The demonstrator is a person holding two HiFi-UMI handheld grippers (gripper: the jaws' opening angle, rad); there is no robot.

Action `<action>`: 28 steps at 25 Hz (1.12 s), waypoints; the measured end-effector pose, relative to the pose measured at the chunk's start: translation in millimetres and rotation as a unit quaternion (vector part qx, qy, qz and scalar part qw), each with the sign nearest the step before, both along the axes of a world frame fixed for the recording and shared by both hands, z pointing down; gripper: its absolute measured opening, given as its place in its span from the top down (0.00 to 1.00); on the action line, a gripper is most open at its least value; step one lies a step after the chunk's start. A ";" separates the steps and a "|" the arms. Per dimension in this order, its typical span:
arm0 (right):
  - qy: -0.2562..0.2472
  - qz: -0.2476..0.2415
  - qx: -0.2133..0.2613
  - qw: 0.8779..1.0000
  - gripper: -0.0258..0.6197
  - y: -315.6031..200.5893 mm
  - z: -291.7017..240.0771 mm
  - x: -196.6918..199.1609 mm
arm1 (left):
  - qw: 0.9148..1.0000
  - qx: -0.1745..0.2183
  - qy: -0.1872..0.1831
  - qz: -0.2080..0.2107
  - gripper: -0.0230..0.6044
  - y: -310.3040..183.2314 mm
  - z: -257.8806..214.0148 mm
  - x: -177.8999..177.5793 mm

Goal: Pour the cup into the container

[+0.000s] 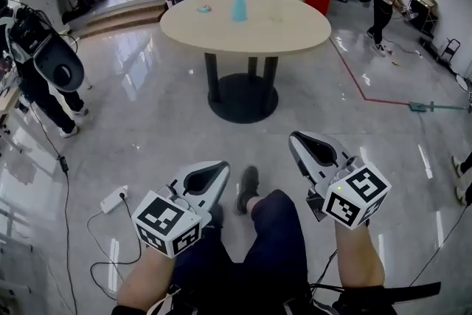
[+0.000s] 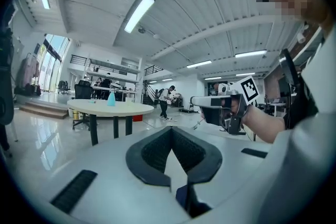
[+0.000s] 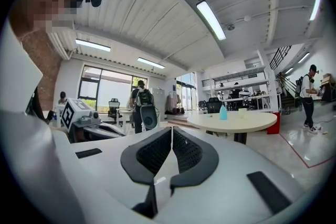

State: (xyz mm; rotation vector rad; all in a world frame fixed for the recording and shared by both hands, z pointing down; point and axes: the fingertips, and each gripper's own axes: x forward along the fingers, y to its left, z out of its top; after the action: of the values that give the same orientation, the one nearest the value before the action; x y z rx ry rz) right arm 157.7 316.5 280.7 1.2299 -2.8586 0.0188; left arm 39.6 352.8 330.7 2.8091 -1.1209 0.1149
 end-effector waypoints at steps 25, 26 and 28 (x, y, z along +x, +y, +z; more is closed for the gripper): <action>-0.019 0.075 0.017 0.997 0.95 274.5 -17.2 90.6 | 0.998 0.041 0.021 -0.047 0.97 260.8 -43.7 51.9; -0.018 0.073 0.018 0.997 0.95 273.4 -17.4 88.9 | 0.998 0.043 0.021 -0.050 0.97 258.4 -44.3 50.4; -0.016 0.071 0.019 0.997 0.95 271.2 -17.4 86.2 | 0.997 0.042 0.025 -0.055 0.97 252.4 -44.3 46.7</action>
State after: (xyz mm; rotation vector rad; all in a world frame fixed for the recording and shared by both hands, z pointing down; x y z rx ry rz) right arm 243.8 587.7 263.2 1.4502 -2.8044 -0.0126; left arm 86.3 605.2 286.4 2.7962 -1.2952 -0.0106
